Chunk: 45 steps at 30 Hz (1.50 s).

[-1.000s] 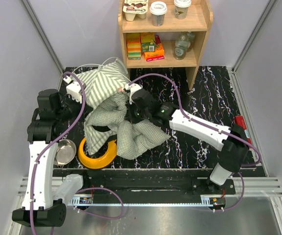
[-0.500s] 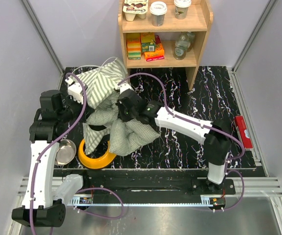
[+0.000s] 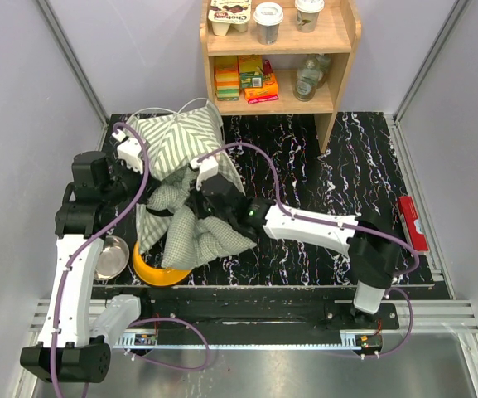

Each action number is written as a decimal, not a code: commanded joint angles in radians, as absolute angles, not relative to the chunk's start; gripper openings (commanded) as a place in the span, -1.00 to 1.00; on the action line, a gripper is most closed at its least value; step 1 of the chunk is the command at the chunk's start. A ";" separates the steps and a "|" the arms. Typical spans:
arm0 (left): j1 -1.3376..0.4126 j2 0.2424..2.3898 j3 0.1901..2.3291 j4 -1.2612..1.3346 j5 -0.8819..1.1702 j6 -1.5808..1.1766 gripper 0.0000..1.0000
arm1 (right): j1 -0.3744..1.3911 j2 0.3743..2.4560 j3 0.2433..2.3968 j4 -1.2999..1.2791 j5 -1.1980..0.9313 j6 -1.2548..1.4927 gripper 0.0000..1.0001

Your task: Set up the pet tent

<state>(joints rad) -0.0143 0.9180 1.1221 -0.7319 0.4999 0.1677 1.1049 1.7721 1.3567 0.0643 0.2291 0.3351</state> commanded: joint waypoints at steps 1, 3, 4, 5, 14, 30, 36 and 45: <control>-0.040 0.907 1.111 -0.795 0.623 0.126 -1.00 | 1.060 1.762 1.632 0.295 0.304 0.429 -1.00; -0.040 0.900 1.114 -0.802 0.629 0.130 -1.00 | 1.014 1.782 1.672 0.232 0.310 0.475 -1.00; -0.040 0.899 1.114 -0.804 0.630 0.132 -1.00 | 0.997 1.787 1.674 0.226 0.320 0.488 -1.00; -0.038 0.897 1.114 -0.804 0.632 0.133 -1.00 | 0.986 1.793 1.669 0.221 0.327 0.495 -1.00; -0.040 0.914 1.108 -0.795 0.658 0.120 -1.00 | 0.968 1.930 1.667 0.176 0.422 0.546 -1.00; -0.038 0.960 1.032 -0.744 0.439 0.163 -1.00 | 1.042 1.787 1.387 0.354 0.003 0.077 0.75; -0.037 0.973 1.023 -0.752 0.382 0.207 -1.00 | 1.066 1.649 1.289 0.241 -0.112 -0.098 0.99; -0.037 0.974 1.020 -0.755 0.382 0.221 -1.00 | 1.072 1.551 1.284 0.006 -0.129 -0.351 0.99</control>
<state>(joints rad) -0.0277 0.9577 1.0367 -0.7372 0.3897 0.2062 1.0611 1.6417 1.2617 0.0353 -0.1020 -0.1822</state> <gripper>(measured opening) 0.049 0.993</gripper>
